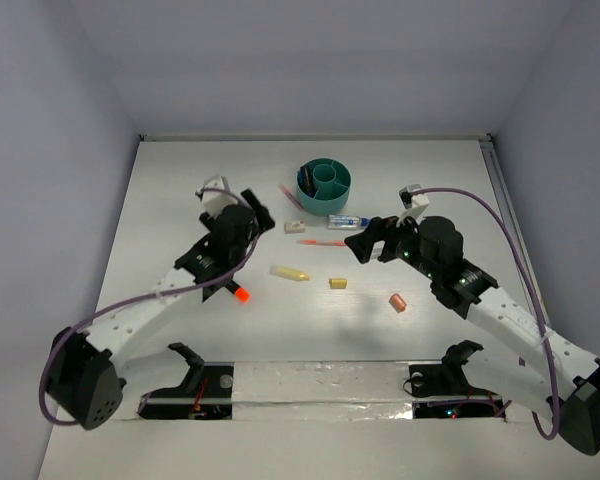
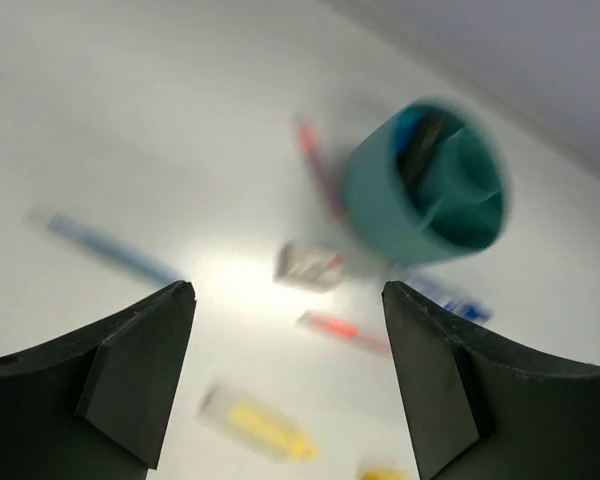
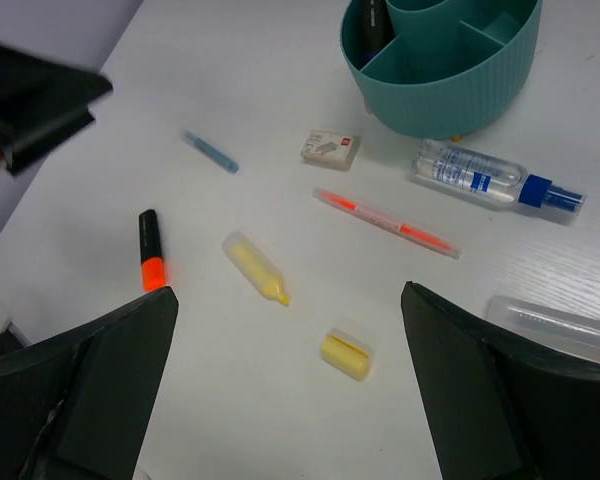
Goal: Sort the stationery into containers
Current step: Place the pen in the storage box, then pick up the pen from the center of the board.
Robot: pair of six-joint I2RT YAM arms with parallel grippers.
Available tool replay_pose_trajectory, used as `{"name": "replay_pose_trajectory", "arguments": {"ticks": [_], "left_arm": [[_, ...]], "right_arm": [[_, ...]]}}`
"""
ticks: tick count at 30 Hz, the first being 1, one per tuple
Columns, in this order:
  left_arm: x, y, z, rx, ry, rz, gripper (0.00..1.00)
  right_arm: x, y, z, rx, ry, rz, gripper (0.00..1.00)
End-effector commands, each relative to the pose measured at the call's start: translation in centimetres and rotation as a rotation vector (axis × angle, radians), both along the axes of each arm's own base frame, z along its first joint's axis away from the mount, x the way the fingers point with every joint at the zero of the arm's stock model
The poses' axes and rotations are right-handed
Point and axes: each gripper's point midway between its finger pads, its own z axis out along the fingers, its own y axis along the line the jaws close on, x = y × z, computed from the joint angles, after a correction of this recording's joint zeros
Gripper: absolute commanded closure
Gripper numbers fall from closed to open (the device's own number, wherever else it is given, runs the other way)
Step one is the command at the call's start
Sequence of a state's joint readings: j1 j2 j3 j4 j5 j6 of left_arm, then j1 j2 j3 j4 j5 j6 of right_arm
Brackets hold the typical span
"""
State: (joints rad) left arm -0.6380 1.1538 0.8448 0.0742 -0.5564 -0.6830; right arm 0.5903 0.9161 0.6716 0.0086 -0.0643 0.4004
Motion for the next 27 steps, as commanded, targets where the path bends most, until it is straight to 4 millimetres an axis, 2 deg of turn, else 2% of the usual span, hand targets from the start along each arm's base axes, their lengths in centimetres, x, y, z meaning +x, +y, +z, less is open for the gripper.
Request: {"name": "replay_pose_trajectory", "arguments": {"ticks": [1,3,4,5,7,9,17,23,27], "left_arm": [[-5.3,3.0,-5.9,-0.064,0.201,0.046,0.28],[-7.8,4.6,-8.5,-0.048,0.291,0.065,0.28],[-8.7,4.6,-8.3,-0.099,0.294,0.063,0.28],[-9.7,5.0,-9.1,-0.099,0.331,0.067,0.28],[-10.8,5.6,-10.2,-0.119,0.365,0.082,0.26],[-11.3,7.1,-11.4,-0.106,0.406,0.132,0.26],[-10.6,9.7,-16.0,-0.077,0.590,0.173,0.32],[-9.5,9.1,-16.6,-0.064,0.605,0.154,0.37],[-9.7,9.6,-17.3,-0.044,0.618,0.175,0.42]], "right_arm": [[0.2,1.0,1.4,0.036,-0.034,0.034,0.00],[0.2,1.0,1.3,0.032,-0.031,0.033,0.00],[0.3,1.0,1.3,0.031,-0.030,0.031,0.00],[0.3,0.9,1.3,0.029,-0.030,0.029,0.00],[0.3,1.0,1.2,0.026,-0.028,0.032,0.00],[0.3,1.0,1.3,0.027,-0.027,0.032,0.00],[0.1,1.2,1.3,0.030,-0.023,0.045,0.00],[0.2,1.2,1.1,0.029,-0.021,0.045,0.00],[0.2,1.3,1.0,0.026,-0.017,0.046,0.00]]}}
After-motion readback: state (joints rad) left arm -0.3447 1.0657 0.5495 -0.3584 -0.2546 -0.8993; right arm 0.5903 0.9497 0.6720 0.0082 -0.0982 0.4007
